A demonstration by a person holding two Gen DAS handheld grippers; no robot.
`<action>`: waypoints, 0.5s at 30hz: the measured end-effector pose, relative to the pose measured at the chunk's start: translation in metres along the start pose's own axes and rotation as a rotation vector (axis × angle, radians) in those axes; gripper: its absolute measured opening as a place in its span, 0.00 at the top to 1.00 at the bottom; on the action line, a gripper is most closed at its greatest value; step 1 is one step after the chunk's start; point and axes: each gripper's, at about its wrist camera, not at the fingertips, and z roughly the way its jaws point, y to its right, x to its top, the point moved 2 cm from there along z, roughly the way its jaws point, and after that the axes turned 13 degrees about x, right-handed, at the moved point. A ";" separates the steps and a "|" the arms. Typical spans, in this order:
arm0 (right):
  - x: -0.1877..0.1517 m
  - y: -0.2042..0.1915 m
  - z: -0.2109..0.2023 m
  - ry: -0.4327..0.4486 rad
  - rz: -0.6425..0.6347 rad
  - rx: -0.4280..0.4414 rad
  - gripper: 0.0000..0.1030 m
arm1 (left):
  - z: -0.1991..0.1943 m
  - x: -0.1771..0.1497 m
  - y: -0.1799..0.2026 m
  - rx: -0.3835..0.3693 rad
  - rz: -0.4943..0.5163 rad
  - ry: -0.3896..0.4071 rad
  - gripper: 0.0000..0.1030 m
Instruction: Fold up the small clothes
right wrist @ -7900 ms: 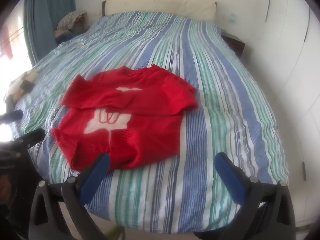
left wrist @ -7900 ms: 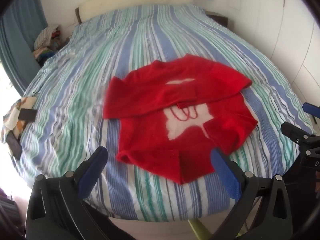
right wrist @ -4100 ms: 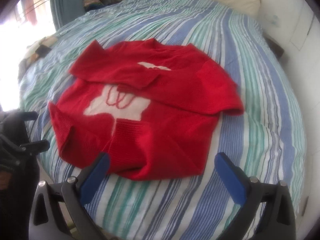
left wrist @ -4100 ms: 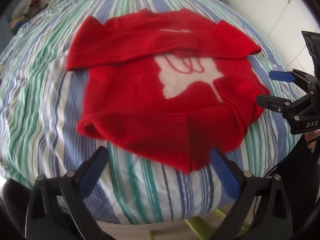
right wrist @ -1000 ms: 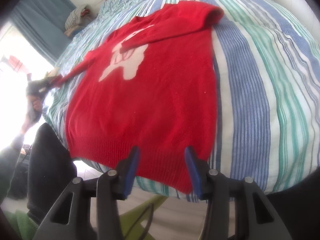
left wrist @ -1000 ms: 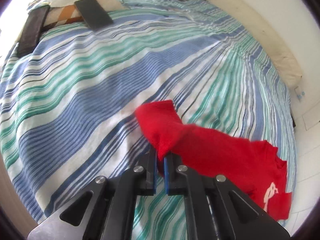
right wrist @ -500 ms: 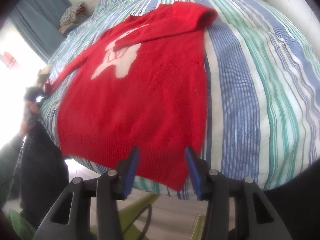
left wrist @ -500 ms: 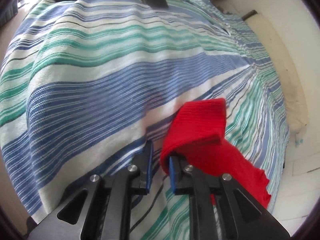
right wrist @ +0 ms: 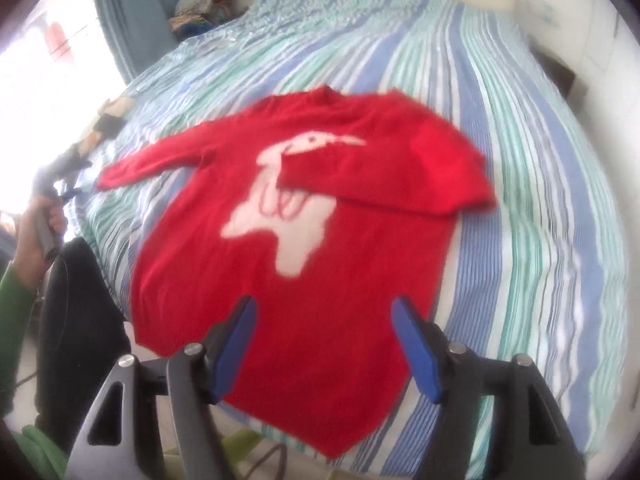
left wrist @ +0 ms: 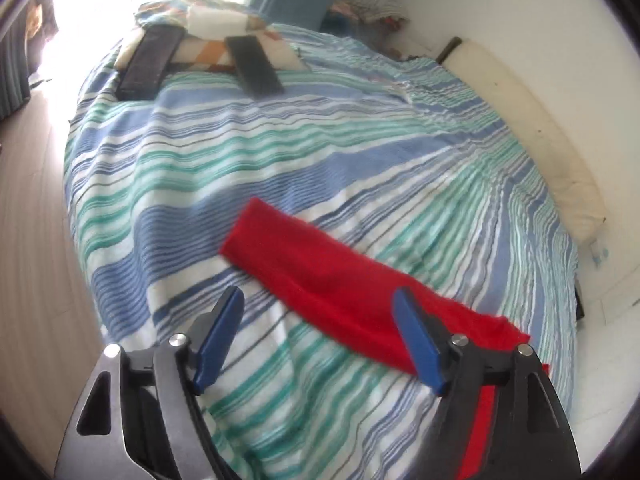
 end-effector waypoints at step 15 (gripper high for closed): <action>0.098 0.064 0.118 0.097 -0.027 -0.019 0.93 | 0.026 -0.068 0.025 -0.064 0.171 -0.098 0.19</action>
